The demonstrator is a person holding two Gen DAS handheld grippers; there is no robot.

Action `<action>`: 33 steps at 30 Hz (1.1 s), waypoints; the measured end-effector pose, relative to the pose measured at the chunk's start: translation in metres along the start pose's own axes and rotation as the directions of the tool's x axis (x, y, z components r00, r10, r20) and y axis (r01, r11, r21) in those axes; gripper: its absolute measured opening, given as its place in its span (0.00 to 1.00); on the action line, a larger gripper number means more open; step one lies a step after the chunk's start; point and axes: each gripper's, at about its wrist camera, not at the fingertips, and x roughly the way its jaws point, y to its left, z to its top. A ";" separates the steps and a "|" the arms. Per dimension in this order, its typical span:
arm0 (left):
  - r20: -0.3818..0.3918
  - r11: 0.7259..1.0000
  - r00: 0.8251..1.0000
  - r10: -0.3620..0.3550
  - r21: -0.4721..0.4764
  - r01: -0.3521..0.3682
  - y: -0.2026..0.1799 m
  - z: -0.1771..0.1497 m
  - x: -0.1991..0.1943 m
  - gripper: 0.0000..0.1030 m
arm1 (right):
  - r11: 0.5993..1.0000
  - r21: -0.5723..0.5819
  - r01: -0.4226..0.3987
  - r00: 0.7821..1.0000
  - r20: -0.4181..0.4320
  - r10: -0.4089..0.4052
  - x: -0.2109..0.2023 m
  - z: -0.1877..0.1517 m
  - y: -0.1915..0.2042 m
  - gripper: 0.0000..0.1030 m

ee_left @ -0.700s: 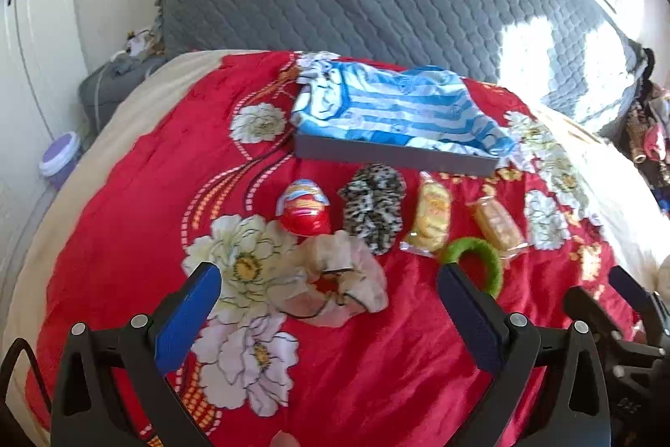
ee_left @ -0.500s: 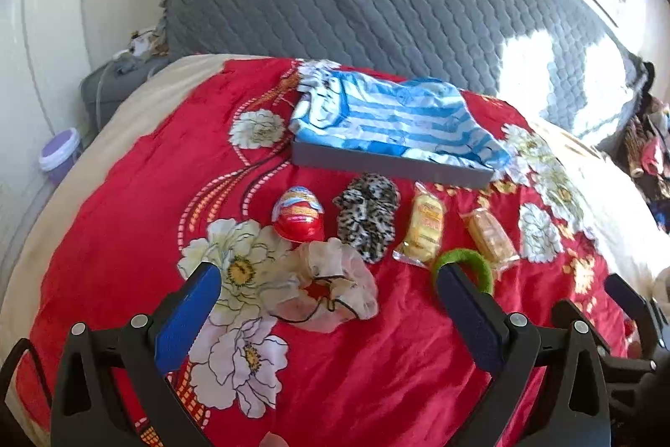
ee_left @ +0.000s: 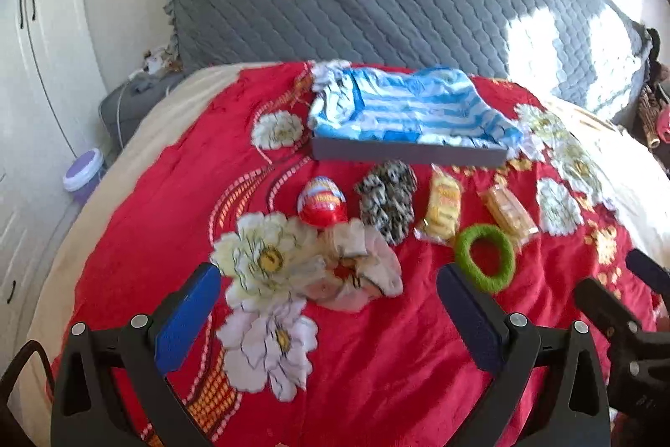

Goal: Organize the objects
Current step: 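Move both tools toward the scrunchie and green ring on the bedspread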

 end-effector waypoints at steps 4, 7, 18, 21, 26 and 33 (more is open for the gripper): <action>-0.028 1.000 1.000 0.011 -0.005 -0.011 0.003 -0.009 -0.009 1.00 | 1.000 -0.003 0.004 1.000 -0.004 -0.004 -0.008 -0.001 0.001 1.00; -0.035 1.000 0.999 0.023 -0.010 -0.023 0.004 -0.015 -0.014 1.00 | 1.000 0.009 0.000 1.000 -0.016 0.000 -0.013 -0.004 0.000 1.00; -0.047 0.998 0.998 0.050 -0.032 -0.052 0.006 -0.028 -0.033 1.00 | 0.999 0.016 0.033 0.998 -0.052 -0.032 -0.032 -0.013 -0.005 0.99; -0.045 0.998 0.997 0.057 -0.028 -0.058 0.004 -0.034 -0.041 1.00 | 0.999 -0.010 0.049 0.998 -0.048 -0.049 -0.039 -0.016 -0.003 0.99; -0.065 0.998 0.996 0.069 0.001 -0.069 -0.003 -0.048 -0.049 1.00 | 0.999 -0.019 0.039 0.996 -0.080 -0.041 -0.046 -0.027 -0.002 0.99; -0.080 0.999 0.995 0.052 0.005 -0.052 -0.004 -0.060 -0.048 1.00 | 1.000 -0.008 0.020 0.995 -0.097 -0.021 -0.052 -0.035 -0.003 0.99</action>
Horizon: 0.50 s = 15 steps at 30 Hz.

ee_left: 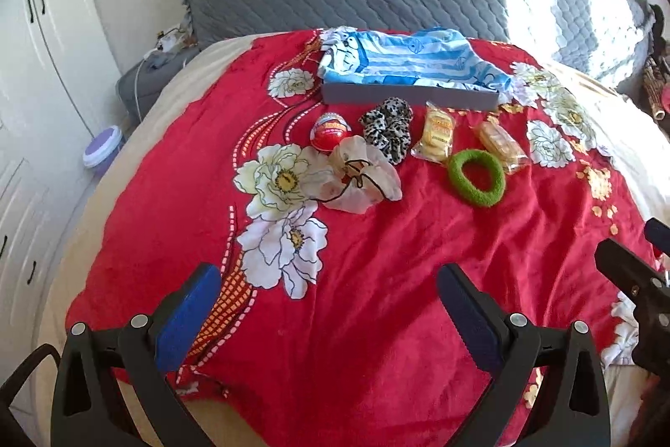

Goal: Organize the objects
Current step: 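Move both tools toward the scrunchie and green ring on the bedspread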

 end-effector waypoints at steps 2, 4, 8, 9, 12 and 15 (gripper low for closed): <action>-0.002 1.000 1.000 -0.001 -0.012 0.001 0.003 0.001 0.004 1.00 | 1.000 -0.004 -0.002 1.000 -0.002 0.002 0.001 0.001 0.001 0.99; -0.006 1.000 1.000 0.003 -0.023 -0.003 0.004 0.003 0.009 1.00 | 1.000 -0.022 0.002 1.000 0.000 -0.002 0.004 0.002 0.005 0.99; -0.007 1.000 1.000 0.006 -0.023 -0.006 0.006 0.011 0.018 1.00 | 0.998 -0.060 -0.004 1.000 0.002 0.004 0.010 0.009 0.013 0.99; -0.007 1.000 1.000 0.004 -0.028 -0.004 0.008 0.013 0.021 1.00 | 0.998 -0.070 -0.003 1.000 0.001 0.003 0.012 0.011 0.016 0.99; -0.024 0.999 1.000 -0.007 -0.032 0.007 0.009 0.019 0.031 1.00 | 0.997 -0.082 -0.005 1.000 0.004 0.006 0.019 0.016 0.021 0.99; -0.021 1.000 1.000 -0.009 -0.030 0.008 0.010 0.026 0.039 1.00 | 0.997 -0.082 -0.006 1.000 0.004 0.006 0.028 0.020 0.022 0.99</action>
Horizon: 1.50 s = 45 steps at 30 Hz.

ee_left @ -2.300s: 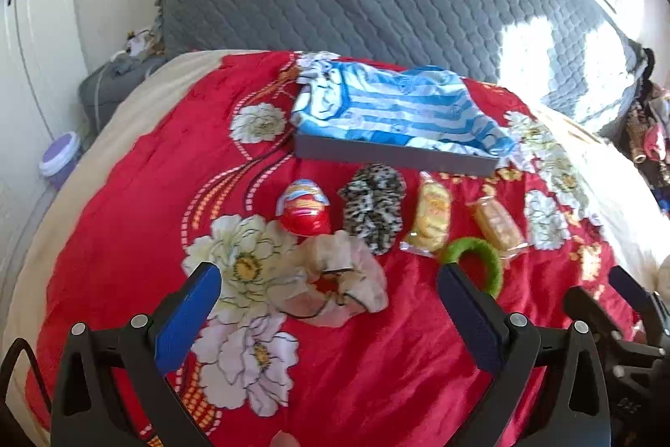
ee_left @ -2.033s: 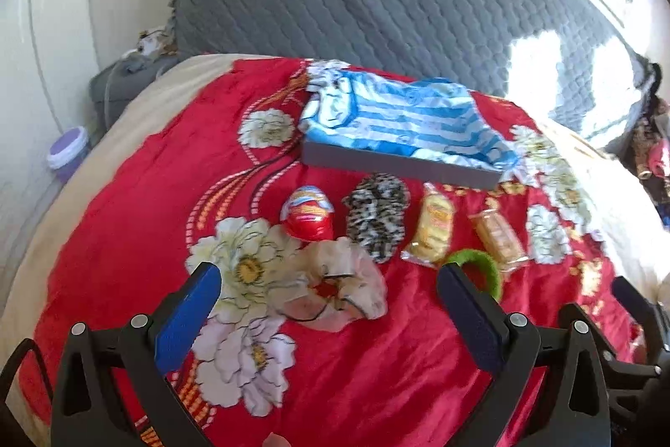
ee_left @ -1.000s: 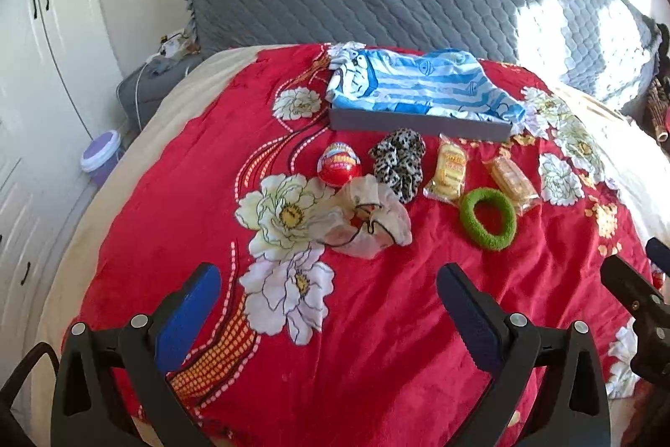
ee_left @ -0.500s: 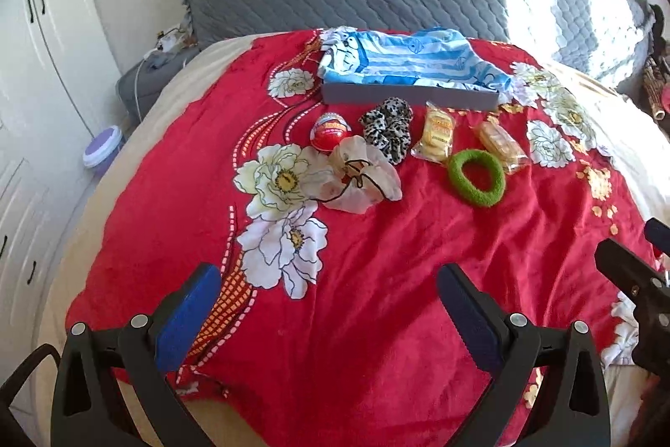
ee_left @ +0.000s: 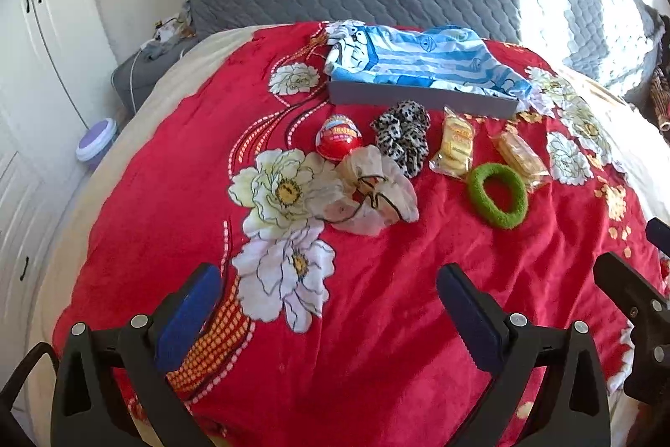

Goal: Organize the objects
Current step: 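Move both tools toward the scrunchie and green ring on the bedspread, then grasp the beige sheer scrunchie with the left tool while the right tool grasps the green fuzzy ring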

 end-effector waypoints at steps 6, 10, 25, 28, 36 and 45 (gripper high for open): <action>-0.004 1.000 1.000 -0.001 -0.008 0.001 0.003 0.013 0.017 1.00 | 1.000 -0.003 0.002 1.000 -0.007 -0.002 0.016 0.009 0.000 0.99; -0.010 1.000 1.000 -0.004 0.002 0.004 0.003 0.017 0.029 1.00 | 1.000 -0.025 0.014 1.000 0.002 -0.014 0.026 0.013 0.004 0.99; -0.039 0.999 0.999 -0.038 -0.006 0.038 0.014 0.037 0.076 1.00 | 0.998 -0.058 -0.003 1.000 -0.024 0.001 0.069 0.023 0.014 0.99; -0.036 0.999 0.998 -0.045 0.003 0.045 0.013 0.043 0.084 1.00 | 0.998 -0.062 0.001 0.999 -0.035 -0.003 0.081 0.025 0.016 0.99; -0.041 0.996 0.996 -0.079 0.050 0.081 0.003 0.051 0.107 1.00 | 0.997 -0.070 0.014 0.998 -0.060 -0.018 0.112 0.030 0.018 0.96; -0.062 0.993 0.993 -0.096 0.070 0.100 -0.004 0.049 0.127 1.00 | 0.991 -0.129 0.022 0.994 -0.103 -0.036 0.140 0.028 0.025 0.90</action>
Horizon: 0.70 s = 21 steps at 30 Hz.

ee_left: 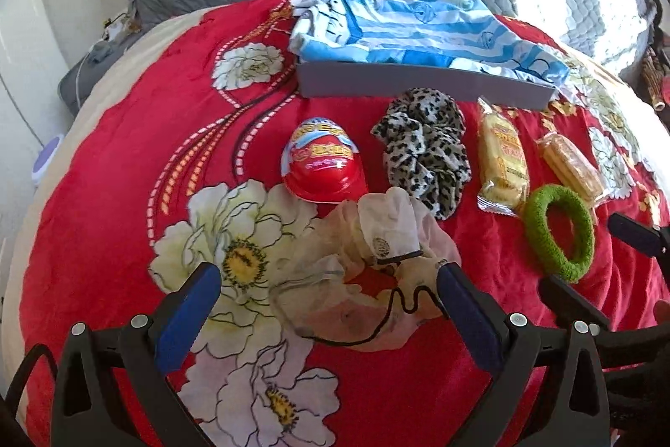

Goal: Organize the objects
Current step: 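Grasp the beige sheer scrunchie with the left tool while the right tool grasps the green fuzzy ring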

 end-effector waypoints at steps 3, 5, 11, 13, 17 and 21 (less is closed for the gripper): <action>-0.009 1.000 1.000 -0.002 0.011 0.002 -0.003 -0.003 0.006 1.00 | 1.000 -0.015 -0.002 1.000 -0.012 0.002 0.007 0.000 0.002 0.87; -0.023 1.000 1.000 -0.009 0.001 0.009 -0.002 -0.005 0.011 1.00 | 1.000 -0.024 -0.001 1.000 -0.022 0.001 0.011 0.001 0.004 0.83; -0.051 0.999 0.998 -0.032 -0.019 0.032 0.001 -0.009 0.024 1.00 | 0.999 -0.047 0.010 0.999 -0.047 -0.012 0.025 0.002 0.003 0.79; -0.047 0.999 0.998 -0.040 -0.004 0.040 0.000 -0.009 0.026 1.00 | 0.999 -0.045 0.014 0.999 -0.049 -0.016 0.029 0.002 0.001 0.78; -0.057 0.998 0.996 -0.068 -0.007 0.068 0.002 -0.007 0.030 0.95 | 0.998 -0.061 0.034 0.998 -0.052 -0.037 0.035 0.002 -0.001 0.71; -0.077 0.994 0.991 -0.111 0.005 0.111 0.001 -0.008 0.032 0.76 | 0.992 -0.109 0.059 0.997 -0.037 -0.064 0.037 0.002 0.001 0.53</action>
